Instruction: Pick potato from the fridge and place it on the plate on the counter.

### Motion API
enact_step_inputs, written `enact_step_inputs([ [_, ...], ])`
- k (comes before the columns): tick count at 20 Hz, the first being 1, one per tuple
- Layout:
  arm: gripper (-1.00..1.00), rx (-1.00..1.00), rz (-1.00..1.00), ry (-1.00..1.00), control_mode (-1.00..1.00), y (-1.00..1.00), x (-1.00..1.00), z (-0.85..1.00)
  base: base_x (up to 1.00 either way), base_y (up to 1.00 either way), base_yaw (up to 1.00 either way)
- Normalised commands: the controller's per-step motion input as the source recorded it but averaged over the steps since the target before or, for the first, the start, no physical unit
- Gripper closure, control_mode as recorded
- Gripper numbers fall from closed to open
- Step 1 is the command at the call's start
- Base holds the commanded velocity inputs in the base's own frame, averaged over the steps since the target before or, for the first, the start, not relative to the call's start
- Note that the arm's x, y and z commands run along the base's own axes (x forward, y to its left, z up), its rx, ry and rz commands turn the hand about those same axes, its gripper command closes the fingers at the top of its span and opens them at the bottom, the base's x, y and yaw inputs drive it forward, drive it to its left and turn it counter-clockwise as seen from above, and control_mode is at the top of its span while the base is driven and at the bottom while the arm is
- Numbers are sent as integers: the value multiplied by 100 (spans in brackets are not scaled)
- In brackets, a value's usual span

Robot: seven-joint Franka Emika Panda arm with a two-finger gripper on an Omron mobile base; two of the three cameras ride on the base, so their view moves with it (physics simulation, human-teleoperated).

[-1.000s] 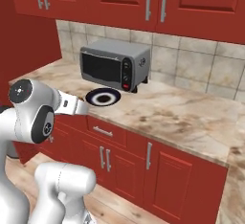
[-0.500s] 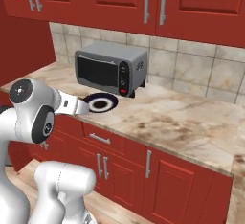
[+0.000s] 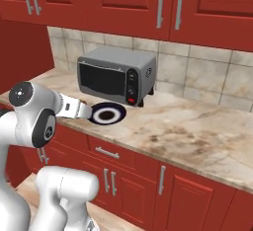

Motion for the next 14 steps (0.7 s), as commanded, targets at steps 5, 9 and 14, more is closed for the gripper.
enact_step_inputs([
  [5, 100, 0, 0, 0, 100, 0, 0, 0, 46, 11, -5],
  [9, 100, 0, 0, 0, 100, 0, 0, 0, 40, 18, -8],
  [14, 100, 0, 0, 0, 100, 0, 0, 0, 33, 31, -11],
])
